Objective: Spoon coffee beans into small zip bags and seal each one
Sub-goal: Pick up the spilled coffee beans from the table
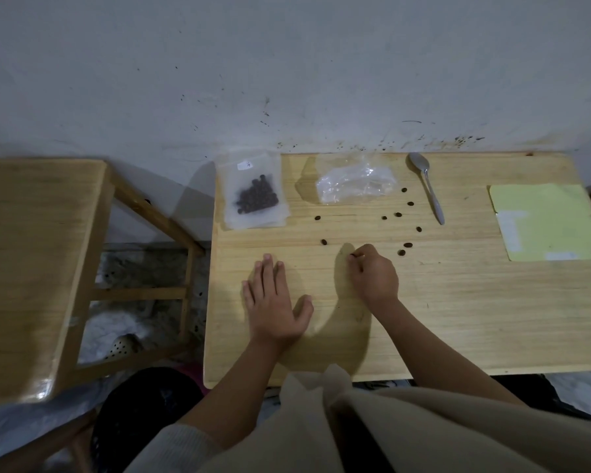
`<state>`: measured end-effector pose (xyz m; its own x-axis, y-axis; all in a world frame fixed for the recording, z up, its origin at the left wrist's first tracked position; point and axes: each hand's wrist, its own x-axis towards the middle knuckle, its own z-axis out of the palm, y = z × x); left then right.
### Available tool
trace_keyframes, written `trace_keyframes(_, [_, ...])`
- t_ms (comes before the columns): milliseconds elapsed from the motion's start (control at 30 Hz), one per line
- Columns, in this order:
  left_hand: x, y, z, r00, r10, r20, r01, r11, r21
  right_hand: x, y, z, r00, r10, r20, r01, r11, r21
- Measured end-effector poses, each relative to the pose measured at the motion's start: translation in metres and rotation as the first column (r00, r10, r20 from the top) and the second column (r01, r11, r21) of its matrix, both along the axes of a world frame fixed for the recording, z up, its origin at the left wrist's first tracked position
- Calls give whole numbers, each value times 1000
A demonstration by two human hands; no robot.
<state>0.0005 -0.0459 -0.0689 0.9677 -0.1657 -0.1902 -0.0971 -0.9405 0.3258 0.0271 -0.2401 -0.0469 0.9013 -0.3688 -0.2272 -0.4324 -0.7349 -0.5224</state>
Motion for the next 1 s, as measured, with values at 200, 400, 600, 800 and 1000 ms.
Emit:
trace_keyframes(200, [0, 0, 0, 1000, 1, 6, -1, 1000, 3, 2, 2, 11, 996, -56, 76, 33, 958, 285])
trace_keyframes(400, [0, 0, -1, 1000, -5, -7, 6, 1000, 10, 5, 13, 11, 988, -155, 15, 125, 847, 516])
trace_keyframes(600, [0, -1, -1, 1000, 3, 6, -3, 1000, 11, 13, 21, 6, 994, -58, 95, 19, 931, 365])
trace_keyframes(800, [-1, -3, 2, 1000, 17, -15, -16, 1000, 20, 28, 30, 1, 997, 51, 65, -60, 987, 149])
trace_keyframes(1000, [-1, -2, 0, 1000, 12, 28, -13, 999, 34, 36, 35, -1, 990, 135, 30, -137, 989, 59])
